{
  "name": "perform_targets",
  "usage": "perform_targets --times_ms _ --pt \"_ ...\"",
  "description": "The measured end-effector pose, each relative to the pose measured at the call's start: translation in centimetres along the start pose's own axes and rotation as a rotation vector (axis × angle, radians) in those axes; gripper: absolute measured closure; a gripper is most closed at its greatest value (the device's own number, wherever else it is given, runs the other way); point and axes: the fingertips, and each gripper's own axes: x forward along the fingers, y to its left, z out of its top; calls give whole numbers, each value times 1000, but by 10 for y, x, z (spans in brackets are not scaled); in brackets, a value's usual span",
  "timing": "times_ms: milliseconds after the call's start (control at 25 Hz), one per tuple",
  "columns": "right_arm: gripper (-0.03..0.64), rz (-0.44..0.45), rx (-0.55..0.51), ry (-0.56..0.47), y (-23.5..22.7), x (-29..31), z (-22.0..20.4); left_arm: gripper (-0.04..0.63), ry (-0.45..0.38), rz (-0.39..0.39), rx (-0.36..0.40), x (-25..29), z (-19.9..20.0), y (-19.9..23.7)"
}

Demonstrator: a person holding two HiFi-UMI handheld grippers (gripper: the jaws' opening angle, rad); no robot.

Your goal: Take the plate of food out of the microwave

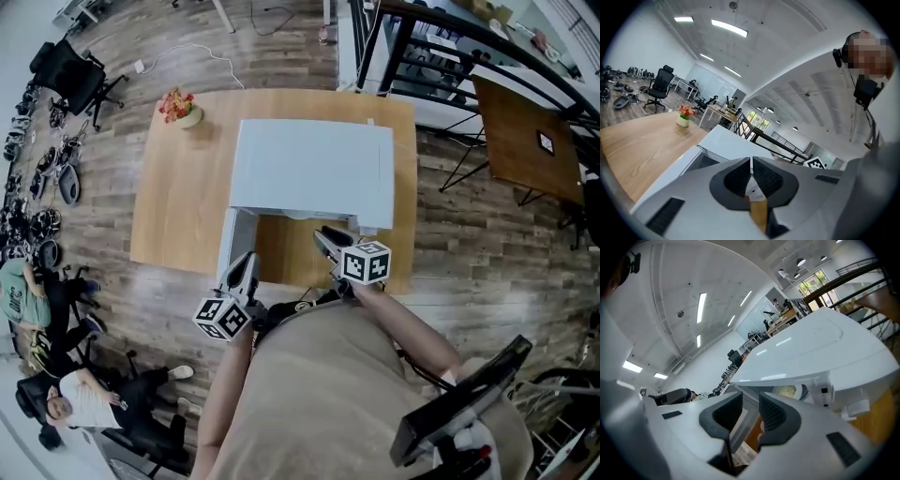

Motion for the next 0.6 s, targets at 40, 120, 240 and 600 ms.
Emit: perform_targets --times_ms 40,120,240,600 --pt "518 6 -1 14 -2 3 -2 594 -9 16 -2 0 -1 0" --pt "518 14 -3 42 -5 9 -7 594 -25 45 -8 -3 -5 1" --pt "518 -5 -7 52 -12 17 -8 594 -31 75 -23 -4 -11 3" --pt "518 -151 111 -34 -67 50 -20 594 -16 108 -10 5 -2 22"
